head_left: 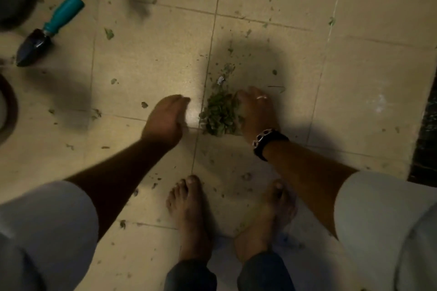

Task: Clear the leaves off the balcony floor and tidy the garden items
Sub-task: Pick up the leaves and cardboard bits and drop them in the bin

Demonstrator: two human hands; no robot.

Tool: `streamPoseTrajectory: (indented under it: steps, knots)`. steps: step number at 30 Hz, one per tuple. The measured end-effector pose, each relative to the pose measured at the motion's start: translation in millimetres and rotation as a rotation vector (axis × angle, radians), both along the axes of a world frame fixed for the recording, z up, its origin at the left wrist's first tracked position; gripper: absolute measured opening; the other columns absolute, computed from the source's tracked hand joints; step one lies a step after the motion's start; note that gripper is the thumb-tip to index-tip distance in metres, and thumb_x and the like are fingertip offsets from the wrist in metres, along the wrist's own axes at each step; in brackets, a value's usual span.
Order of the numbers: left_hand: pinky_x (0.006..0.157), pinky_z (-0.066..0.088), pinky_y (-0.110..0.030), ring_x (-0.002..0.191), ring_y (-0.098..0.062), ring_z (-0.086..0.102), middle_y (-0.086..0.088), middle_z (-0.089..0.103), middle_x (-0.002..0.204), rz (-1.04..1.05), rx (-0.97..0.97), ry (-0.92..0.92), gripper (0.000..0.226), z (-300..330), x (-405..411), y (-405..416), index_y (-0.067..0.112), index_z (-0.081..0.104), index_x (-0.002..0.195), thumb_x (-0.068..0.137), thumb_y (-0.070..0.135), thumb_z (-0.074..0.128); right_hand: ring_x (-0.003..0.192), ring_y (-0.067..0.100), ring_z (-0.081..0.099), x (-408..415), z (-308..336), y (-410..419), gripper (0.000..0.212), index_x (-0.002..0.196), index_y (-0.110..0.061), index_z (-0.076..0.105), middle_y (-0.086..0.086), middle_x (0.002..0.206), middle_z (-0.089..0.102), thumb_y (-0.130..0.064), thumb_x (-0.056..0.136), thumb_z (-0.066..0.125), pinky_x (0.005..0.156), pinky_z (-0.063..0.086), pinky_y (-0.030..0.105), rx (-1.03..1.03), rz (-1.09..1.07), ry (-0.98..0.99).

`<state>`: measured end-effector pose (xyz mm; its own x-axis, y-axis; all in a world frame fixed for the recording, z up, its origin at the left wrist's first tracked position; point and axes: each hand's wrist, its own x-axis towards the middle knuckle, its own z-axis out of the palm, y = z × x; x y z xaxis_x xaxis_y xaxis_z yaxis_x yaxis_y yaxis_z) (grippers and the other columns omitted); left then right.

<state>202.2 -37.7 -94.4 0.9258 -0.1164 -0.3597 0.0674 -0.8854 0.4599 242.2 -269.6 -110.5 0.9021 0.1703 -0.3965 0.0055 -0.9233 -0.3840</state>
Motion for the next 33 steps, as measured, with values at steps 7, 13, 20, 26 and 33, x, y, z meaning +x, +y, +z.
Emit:
streamPoseTrajectory:
  steps: [7, 13, 20, 26, 33]
  knots:
    - [0.106, 0.034, -0.057, 0.126, -0.017, 0.046, -0.016, 0.046, 0.124, 0.760, 0.352, 0.457, 0.062, -3, -83, 86, 0.025, 0.042, 0.126, 0.078, 0.041, 0.078, 0.144, 0.044, 0.007, 39, -21, -74, 0.069, 0.146, -0.031, 0.020, 0.012, 0.159, 0.004, -0.006, 0.087, 0.046, 0.114, 0.023, 0.057, -0.317, -0.290, 0.184]
    - [0.093, 0.036, -0.041, 0.108, -0.025, 0.045, -0.003, 0.046, 0.120, 0.332, 0.147, 0.206, 0.042, -6, -242, -71, 0.024, 0.045, 0.131, 0.092, 0.039, 0.050, 0.147, 0.041, 0.001, 14, -47, -14, 0.078, 0.154, -0.028, 0.008, 0.016, 0.161, -0.004, -0.037, 0.091, 0.053, 0.119, 0.012, 0.052, -0.369, 0.098, 0.125]
    - [0.092, 0.035, -0.037, 0.108, -0.021, 0.043, 0.002, 0.043, 0.121, 0.310, 0.094, 0.387, 0.054, 6, -239, -62, 0.028, 0.042, 0.132, 0.084, 0.047, 0.057, 0.147, 0.035, 0.009, -68, -22, 47, 0.085, 0.152, -0.026, 0.023, 0.007, 0.160, 0.015, 0.004, 0.079, 0.053, 0.115, 0.027, 0.050, 0.027, 0.398, 0.134]
    - [0.107, 0.031, -0.044, 0.134, -0.040, 0.039, -0.019, 0.038, 0.144, 0.633, -0.013, 0.137, 0.068, 51, -80, 21, 0.013, 0.019, 0.152, 0.093, 0.009, 0.051, 0.140, 0.036, 0.031, 5, -21, 29, 0.075, 0.147, -0.020, 0.036, 0.013, 0.154, 0.032, 0.009, 0.080, 0.051, 0.115, 0.032, 0.041, 0.075, -0.056, -0.116]
    - [0.117, 0.027, -0.054, 0.145, -0.041, 0.017, -0.014, 0.015, 0.160, 0.383, 0.222, 0.249, 0.092, -27, -45, 91, 0.016, 0.025, 0.151, 0.075, 0.022, 0.077, 0.146, 0.043, 0.008, 55, -19, 51, 0.073, 0.153, -0.016, 0.016, 0.019, 0.160, 0.006, -0.014, 0.091, 0.052, 0.120, 0.014, 0.048, -0.270, 0.203, 0.106]
